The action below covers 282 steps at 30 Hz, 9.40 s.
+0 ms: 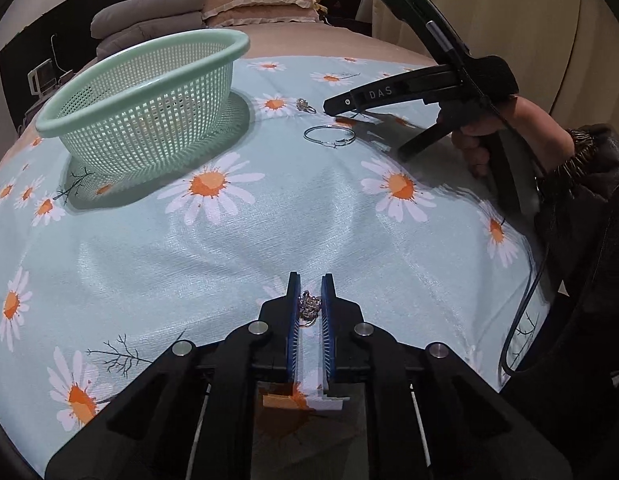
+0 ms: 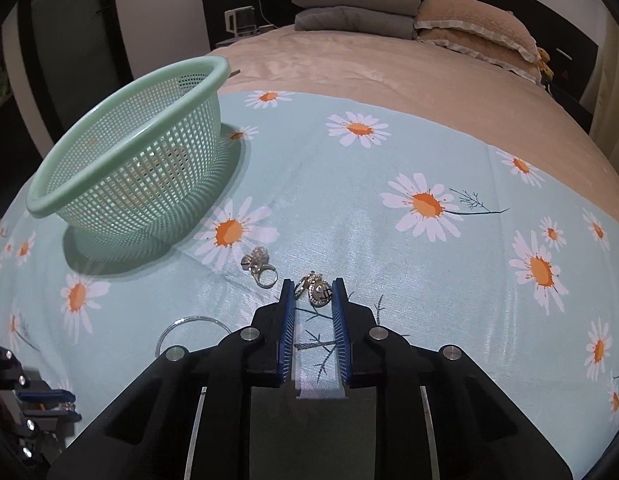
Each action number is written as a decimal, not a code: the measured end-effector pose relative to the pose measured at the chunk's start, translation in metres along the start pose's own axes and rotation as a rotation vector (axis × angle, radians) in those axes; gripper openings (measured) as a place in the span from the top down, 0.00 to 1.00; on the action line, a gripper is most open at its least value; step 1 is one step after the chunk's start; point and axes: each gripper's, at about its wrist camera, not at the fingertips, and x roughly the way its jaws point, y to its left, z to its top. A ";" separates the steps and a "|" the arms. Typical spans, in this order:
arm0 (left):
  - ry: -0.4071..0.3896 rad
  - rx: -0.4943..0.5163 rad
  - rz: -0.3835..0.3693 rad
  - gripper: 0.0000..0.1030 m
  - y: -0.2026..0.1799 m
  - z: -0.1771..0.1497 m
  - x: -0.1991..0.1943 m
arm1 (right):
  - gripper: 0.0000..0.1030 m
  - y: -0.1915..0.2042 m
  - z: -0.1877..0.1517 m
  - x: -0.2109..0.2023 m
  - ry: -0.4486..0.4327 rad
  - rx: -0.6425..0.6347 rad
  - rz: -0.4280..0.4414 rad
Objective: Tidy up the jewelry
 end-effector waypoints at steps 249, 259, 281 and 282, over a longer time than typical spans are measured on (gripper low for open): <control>-0.227 -0.120 0.247 0.06 -0.076 0.008 -0.124 | 0.14 0.040 -0.127 -0.214 -0.328 0.120 -0.021; -0.240 -0.184 0.366 0.06 -0.086 -0.015 -0.106 | 0.14 0.043 -0.164 -0.213 -0.361 0.076 -0.084; -0.207 -0.131 0.368 0.06 -0.095 -0.041 -0.071 | 0.14 0.023 -0.206 -0.188 -0.359 0.113 -0.145; -0.210 -0.129 0.371 0.06 -0.095 -0.041 -0.070 | 0.14 0.022 -0.206 -0.187 -0.355 0.113 -0.144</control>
